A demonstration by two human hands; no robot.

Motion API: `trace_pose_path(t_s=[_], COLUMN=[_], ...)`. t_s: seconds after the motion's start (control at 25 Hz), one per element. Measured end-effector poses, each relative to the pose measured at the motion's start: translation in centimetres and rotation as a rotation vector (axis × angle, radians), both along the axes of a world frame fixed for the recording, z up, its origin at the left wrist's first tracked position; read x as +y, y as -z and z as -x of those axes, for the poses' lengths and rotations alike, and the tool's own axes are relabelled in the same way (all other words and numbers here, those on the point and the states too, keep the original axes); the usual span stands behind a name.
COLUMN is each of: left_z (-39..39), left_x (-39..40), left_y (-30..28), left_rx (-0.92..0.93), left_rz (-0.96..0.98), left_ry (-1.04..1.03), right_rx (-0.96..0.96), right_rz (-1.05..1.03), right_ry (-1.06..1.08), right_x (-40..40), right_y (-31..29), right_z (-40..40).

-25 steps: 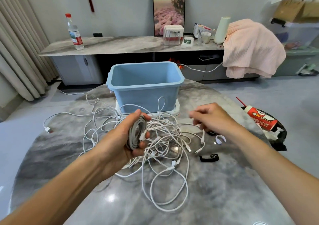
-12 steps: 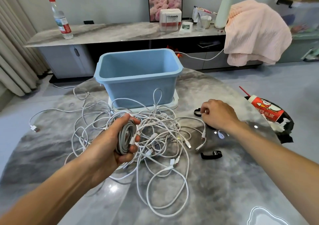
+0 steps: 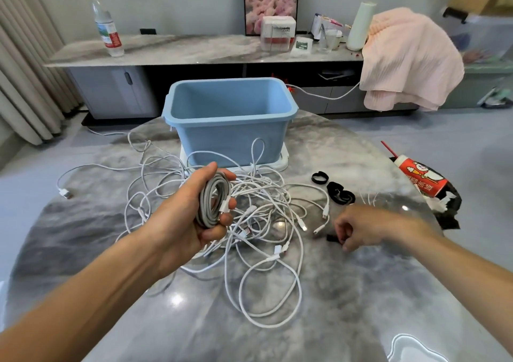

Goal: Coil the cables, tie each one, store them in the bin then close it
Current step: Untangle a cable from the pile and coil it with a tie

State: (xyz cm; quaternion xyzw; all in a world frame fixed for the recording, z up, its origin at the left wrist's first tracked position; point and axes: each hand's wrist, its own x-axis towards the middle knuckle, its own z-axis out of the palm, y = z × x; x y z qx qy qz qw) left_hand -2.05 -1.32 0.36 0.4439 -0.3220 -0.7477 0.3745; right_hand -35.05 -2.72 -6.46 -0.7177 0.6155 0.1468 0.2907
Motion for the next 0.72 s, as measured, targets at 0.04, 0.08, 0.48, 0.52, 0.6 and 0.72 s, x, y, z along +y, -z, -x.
trace_pose_path(t_s=[0.04, 0.08, 0.48, 0.52, 0.6, 0.72], left_z=[0.0, -0.1, 1.6, 1.8, 1.8, 1.9], left_x=[0.2, 0.3, 4.7, 5.3, 6.3, 6.7], left_y=[-0.2, -0.5, -4.2, -4.4, -4.4, -4.4], left_rx=[0.009, 0.016, 0.007, 0.019, 0.076, 0.227], left_rz=[0.005, 0.006, 0.110, 0.110, 0.097, 0.064], left_ry=[0.001, -0.001, 0.017, 0.017, 0.008, -0.016], right_rx=[-0.059, -0.168, -1.442, -1.492, -1.515, -1.502], right_rz=[0.035, 0.082, 0.085, 0.105, 0.165, 0.286], right_ry=[0.043, 0.107, 0.367, 0.380, 0.418, 0.515], right_x=[0.1, 0.2, 7.6, 8.2, 8.6, 8.6], right_y=[-0.2, -0.7, -13.9, -14.1, -13.8, -13.3], right_z=[-0.1, -0.3, -13.0, -13.8, -14.7, -14.7])
